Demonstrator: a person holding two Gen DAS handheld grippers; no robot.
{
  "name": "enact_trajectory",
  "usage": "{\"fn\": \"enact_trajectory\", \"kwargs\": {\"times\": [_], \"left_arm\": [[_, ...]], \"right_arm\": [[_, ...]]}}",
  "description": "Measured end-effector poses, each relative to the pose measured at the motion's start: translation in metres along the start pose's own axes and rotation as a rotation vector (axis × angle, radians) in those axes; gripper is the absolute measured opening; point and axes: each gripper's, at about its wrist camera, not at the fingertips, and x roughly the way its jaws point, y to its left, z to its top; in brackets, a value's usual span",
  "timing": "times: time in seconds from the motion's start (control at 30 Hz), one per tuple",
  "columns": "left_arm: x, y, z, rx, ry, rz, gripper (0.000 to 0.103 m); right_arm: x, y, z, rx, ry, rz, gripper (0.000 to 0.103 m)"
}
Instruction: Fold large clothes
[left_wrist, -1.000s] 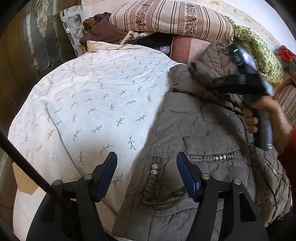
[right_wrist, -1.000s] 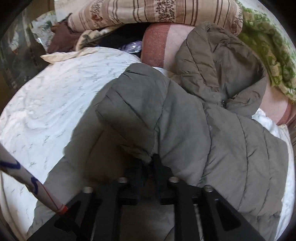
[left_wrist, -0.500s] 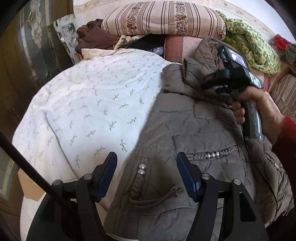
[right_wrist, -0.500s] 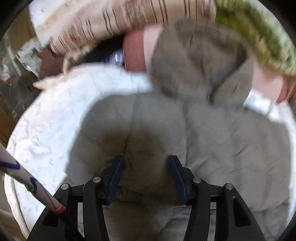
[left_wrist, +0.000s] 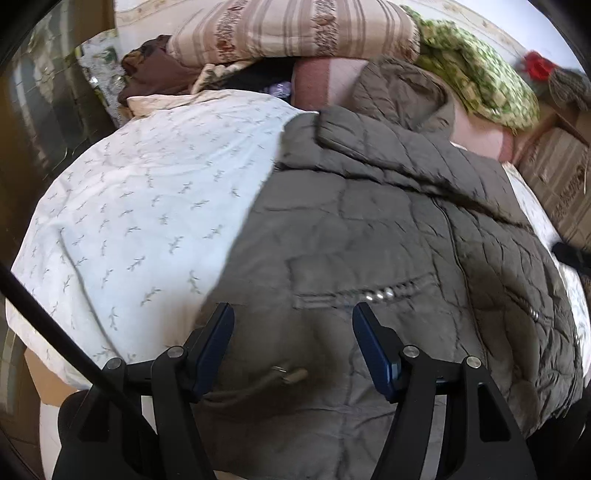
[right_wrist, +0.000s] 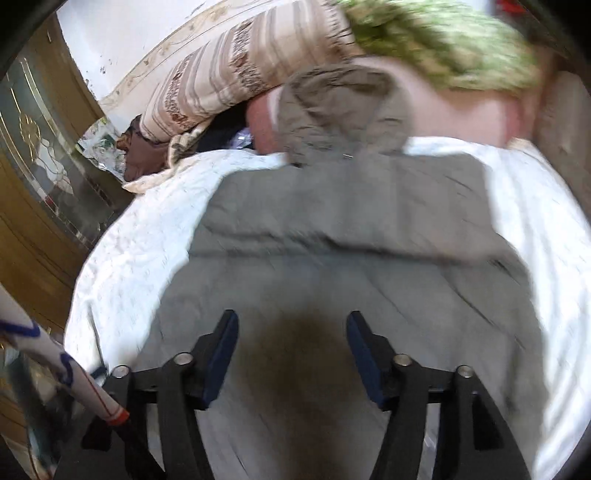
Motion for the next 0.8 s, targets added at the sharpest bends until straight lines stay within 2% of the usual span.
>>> {"fn": "enact_trajectory", "kwargs": {"times": [0.07, 0.17, 0.23, 0.3, 0.37, 0.5, 0.6, 0.7, 0.73, 0.8], "left_arm": [[-0.003, -0.009, -0.003, 0.015, 0.005, -0.009, 0.066], [-0.011, -0.015, -0.007, 0.031, 0.003, -0.027, 0.066], [-0.015, -0.013, -0.008, 0.033, -0.011, -0.008, 0.066], [-0.017, -0.004, -0.007, 0.021, -0.012, 0.021, 0.066], [-0.013, 0.014, -0.004, -0.019, 0.027, 0.029, 0.066], [-0.004, 0.055, -0.001, -0.126, 0.061, 0.039, 0.068], [0.010, 0.071, -0.001, -0.146, 0.081, 0.028, 0.069], [0.039, 0.074, -0.007, -0.115, 0.158, -0.045, 0.070], [0.049, 0.072, -0.011, -0.113, 0.195, -0.092, 0.070], [0.055, 0.066, -0.017, -0.105, 0.212, -0.106, 0.070]], "right_arm": [[-0.024, -0.016, -0.030, 0.000, -0.002, -0.091, 0.068], [-0.051, -0.040, -0.062, 0.035, -0.001, -0.166, 0.068], [-0.070, -0.064, -0.080, 0.085, -0.021, -0.213, 0.068], [-0.091, -0.094, -0.092, 0.159, -0.047, -0.239, 0.068], [-0.108, -0.123, -0.099, 0.251, -0.071, -0.237, 0.070], [-0.131, -0.179, -0.115, 0.417, -0.104, -0.265, 0.078], [-0.120, -0.195, -0.119, 0.454, -0.078, -0.253, 0.079], [-0.093, -0.194, -0.117, 0.460, -0.012, -0.205, 0.079], [-0.087, -0.191, -0.117, 0.456, 0.005, -0.195, 0.079], [-0.075, -0.180, -0.120, 0.435, 0.029, -0.168, 0.079]]}}
